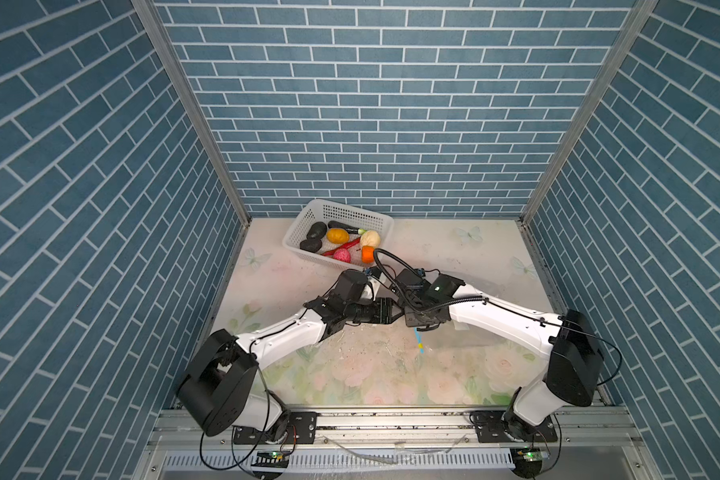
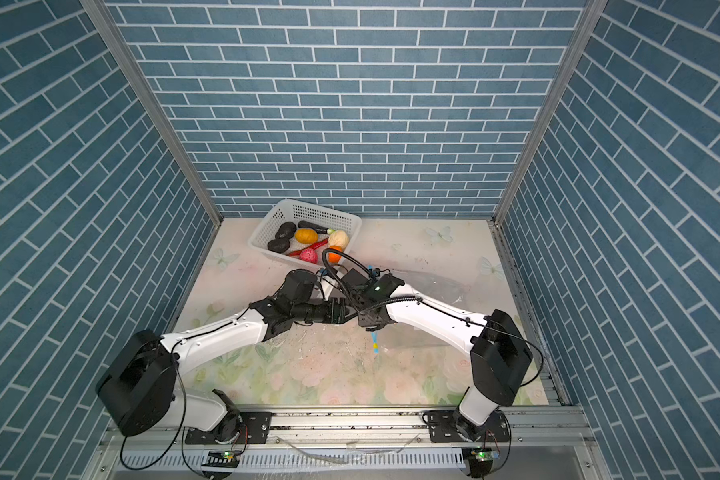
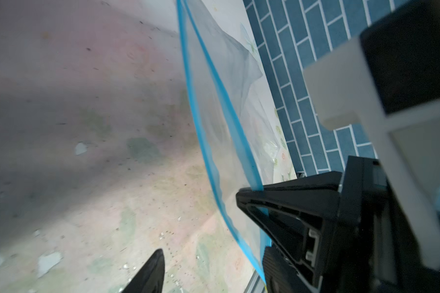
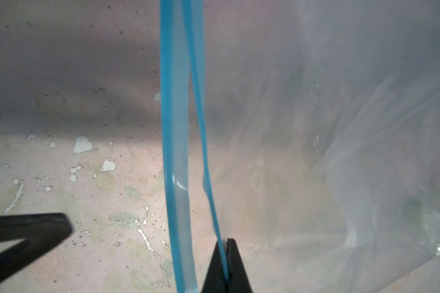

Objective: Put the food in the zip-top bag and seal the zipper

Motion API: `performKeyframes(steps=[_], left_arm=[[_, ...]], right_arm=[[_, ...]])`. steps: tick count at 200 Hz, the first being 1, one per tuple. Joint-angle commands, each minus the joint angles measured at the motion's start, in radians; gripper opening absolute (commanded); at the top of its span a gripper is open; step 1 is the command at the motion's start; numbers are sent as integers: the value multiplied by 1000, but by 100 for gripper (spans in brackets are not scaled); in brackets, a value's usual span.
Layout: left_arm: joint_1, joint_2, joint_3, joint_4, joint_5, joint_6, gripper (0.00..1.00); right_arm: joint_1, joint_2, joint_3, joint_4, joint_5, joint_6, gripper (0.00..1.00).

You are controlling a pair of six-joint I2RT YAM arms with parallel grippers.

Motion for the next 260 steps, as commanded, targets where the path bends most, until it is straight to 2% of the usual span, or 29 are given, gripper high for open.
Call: performKeyframes(steps=[1,86,164,202,260], left_arm=[[-10,54,34,40,19,9,59],[-22,139,98,73,37,2,45],[-31,150,108,88,46,-29,11],[-42,140,111,86,38,-45,0],[-57,154,131,93,24,-83,0]], right_arm=[[-8,-53,-29,7,-10,-9,0],[-13,-73,-28,13,-23,-9,0],[-13,-73,-2,-32,-8,-10,0],[-10,-31,59,-129,57,-12,10],[39,31,166,-253,229,-1,24]])
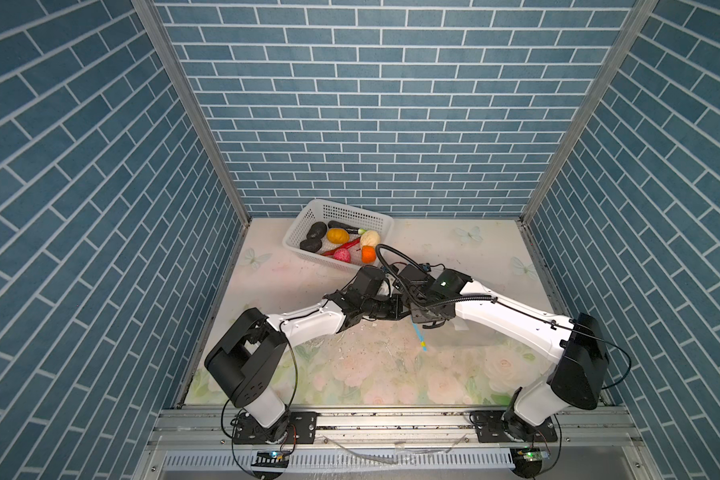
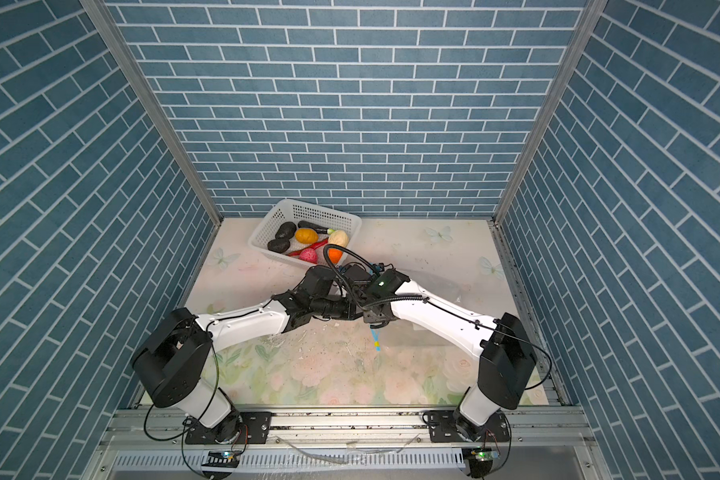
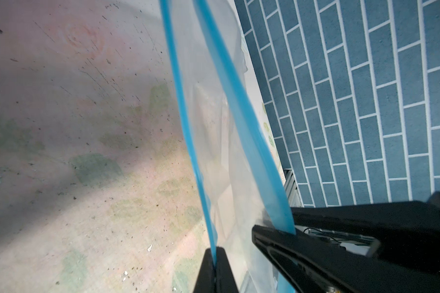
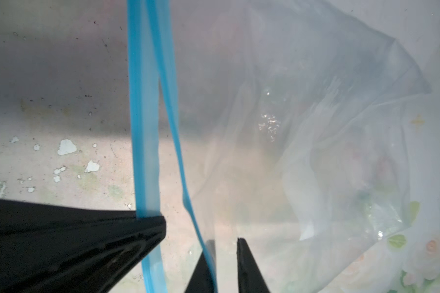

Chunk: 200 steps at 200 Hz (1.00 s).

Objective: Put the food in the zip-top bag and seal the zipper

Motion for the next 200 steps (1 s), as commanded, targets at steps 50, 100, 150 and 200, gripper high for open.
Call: performKeyframes(steps=[50,100,150,200], left_arm=[[-18,-9,20,19,-32,-32,0],[-18,-4,14,29,-35,-45,0],[-32,31,109,8,-25,-52,0],[-74,150,267,-24,-3,-58,0]], right_arm=[[79,120,180,-203,208,40,4],[110,132,241,-265,269,49,0],[109,125,276,-401,345,87,0],[58,32,214,-462,362,116,0]])
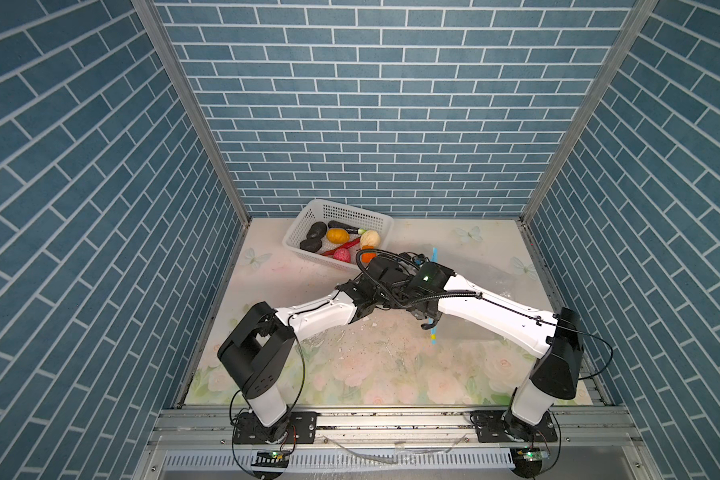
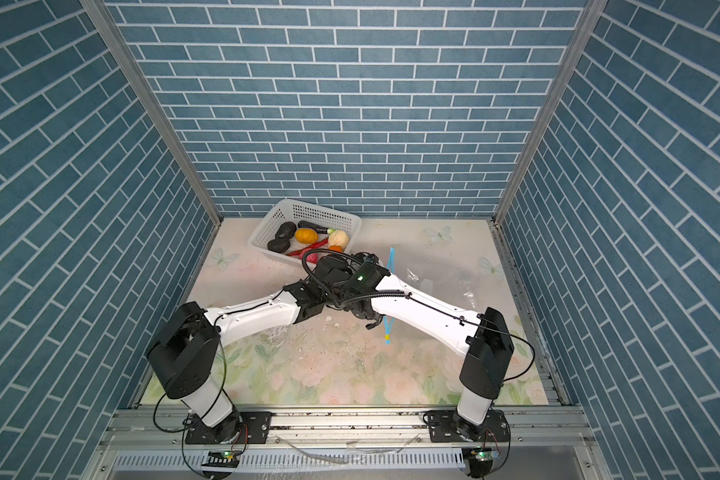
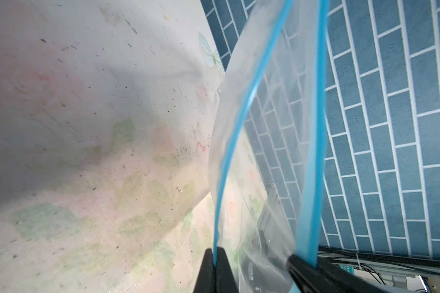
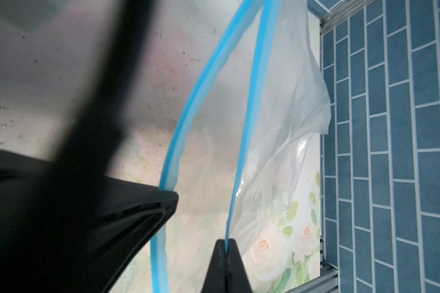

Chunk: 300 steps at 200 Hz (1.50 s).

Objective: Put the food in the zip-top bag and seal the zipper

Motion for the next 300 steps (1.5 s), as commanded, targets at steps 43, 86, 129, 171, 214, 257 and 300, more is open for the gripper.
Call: performKeyframes(steps=[43,86,129,171,214,257,300], left_arm=[[-26,128,116,-63,2,11,0],[-8,164,120,-158,-55,58,0],[27,188,100,-193,-95,79,0],[70,217,55,-110,-75,21,0],[91,234,42,-82,-61,18,0],[114,209,6,-61,-56,20,3],[141,117,-44,-65,-62,31,26]], right_arm=[[-63,-129,-85,-85,32,59,0],[-100,-115,-113,-42,3,18,0],[-145,-82,-141,96,-101,-59,0],[-181,-20,-114,165,-147,-102,0],[-219,7,-111,287,-269,-147,0],[-243,42,-100,335,-340,-159,0],[-256,73,-97,352,-356,-161,0]])
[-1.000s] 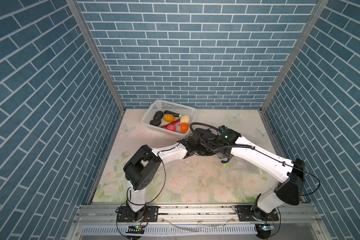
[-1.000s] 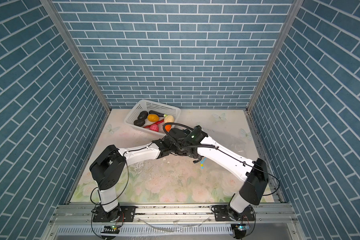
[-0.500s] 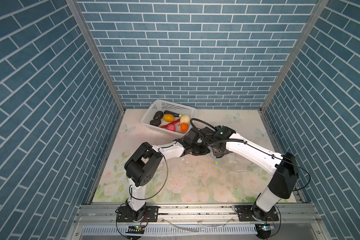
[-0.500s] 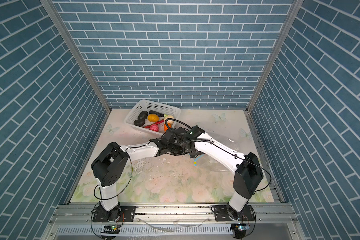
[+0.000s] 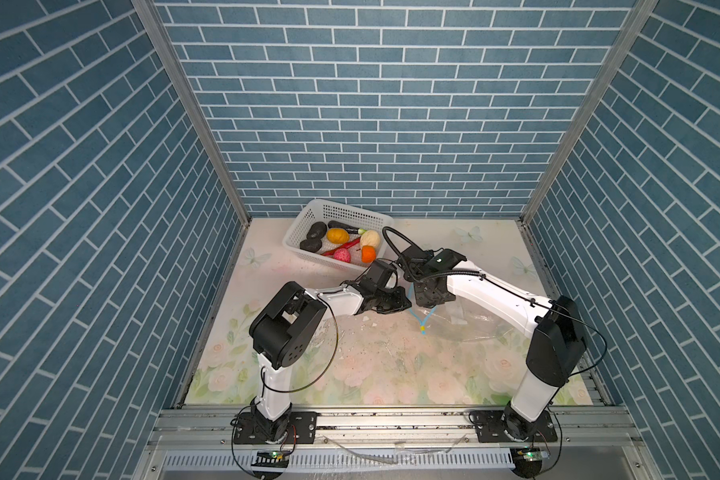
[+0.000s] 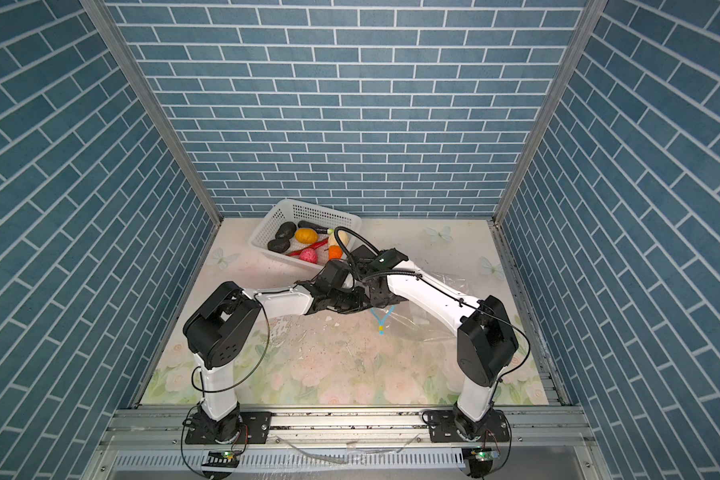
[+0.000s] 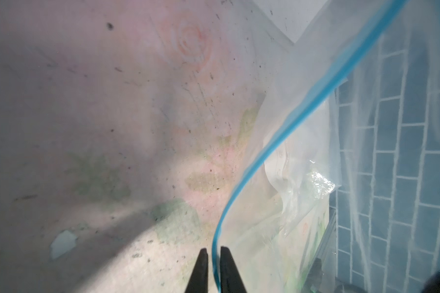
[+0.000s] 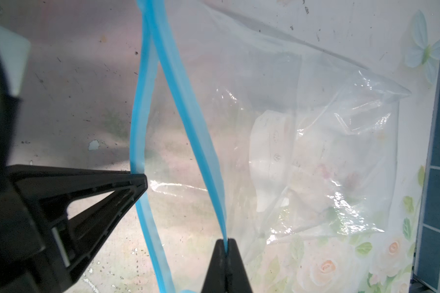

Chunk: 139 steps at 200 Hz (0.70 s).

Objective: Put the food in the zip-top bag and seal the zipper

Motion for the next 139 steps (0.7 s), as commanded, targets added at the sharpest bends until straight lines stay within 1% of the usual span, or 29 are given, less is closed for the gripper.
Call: performKeyframes(steps=[1,17,35,55,78,95,116,139], left_arm=[[23,-85,-26,12,-6,13,26],[37,-124,-27,-11,-12,22,39],[42,-167,-1,-67,-14,43,47],[57,-217,42,-166,-52,88,54],[116,-258,99,-301,-118,153,62],[167,-263,150,-412,-172,194,72],[227,-239,223,-520,-189,230,75],[274,-225,305,-591,-246,271,77]], right_arm=[[-10,25,22,5,-20,-8,0],[-11,35,24,9,-24,-12,0],[-11,48,36,13,-36,-16,0],[-11,50,47,13,-42,-21,0],[-12,44,50,17,-37,-24,0],[-13,40,55,17,-34,-26,0],[-12,36,63,18,-33,-30,0],[-12,36,73,18,-27,-35,0]])
